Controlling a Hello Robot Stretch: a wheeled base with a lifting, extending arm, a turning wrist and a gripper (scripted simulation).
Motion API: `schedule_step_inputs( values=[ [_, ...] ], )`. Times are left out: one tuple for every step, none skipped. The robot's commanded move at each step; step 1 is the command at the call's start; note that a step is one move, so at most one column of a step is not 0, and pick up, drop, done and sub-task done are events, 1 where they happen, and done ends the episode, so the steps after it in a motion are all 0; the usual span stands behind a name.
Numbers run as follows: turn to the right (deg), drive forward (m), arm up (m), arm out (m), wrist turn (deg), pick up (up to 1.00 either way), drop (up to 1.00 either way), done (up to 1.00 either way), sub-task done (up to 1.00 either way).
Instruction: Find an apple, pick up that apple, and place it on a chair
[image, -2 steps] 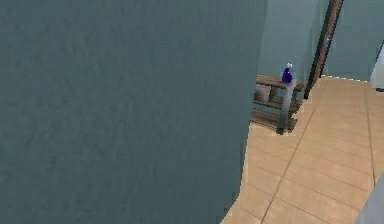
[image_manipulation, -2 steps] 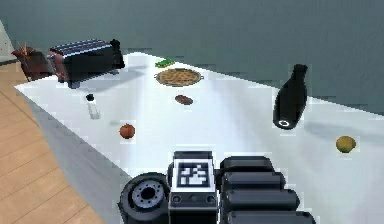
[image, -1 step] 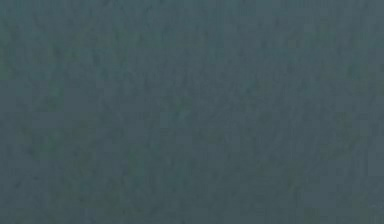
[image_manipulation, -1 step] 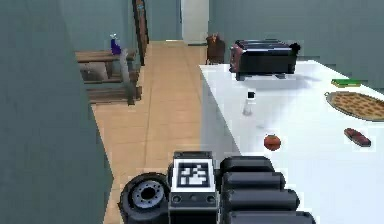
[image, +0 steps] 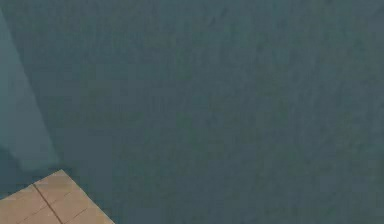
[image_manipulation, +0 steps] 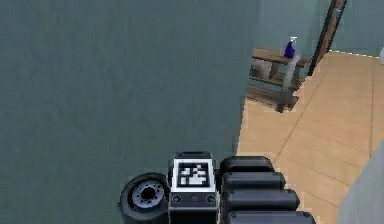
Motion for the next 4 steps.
schedule_step_inputs(
  values=[
    [-36.0, 0.00, 0.00, 0.00, 0.0, 0.00, 0.00, 0.00, 0.00],
    [0.0, 0.60, 0.00, 0.00, 0.0, 0.00, 0.00, 0.00, 0.00],
    [-45.0, 0.00, 0.00, 0.00, 0.0, 0.00, 0.00, 0.00, 0.00],
    [-15.0, 0.00, 0.00, 0.00, 0.0, 0.00, 0.00, 0.00, 0.00]
  ],
)
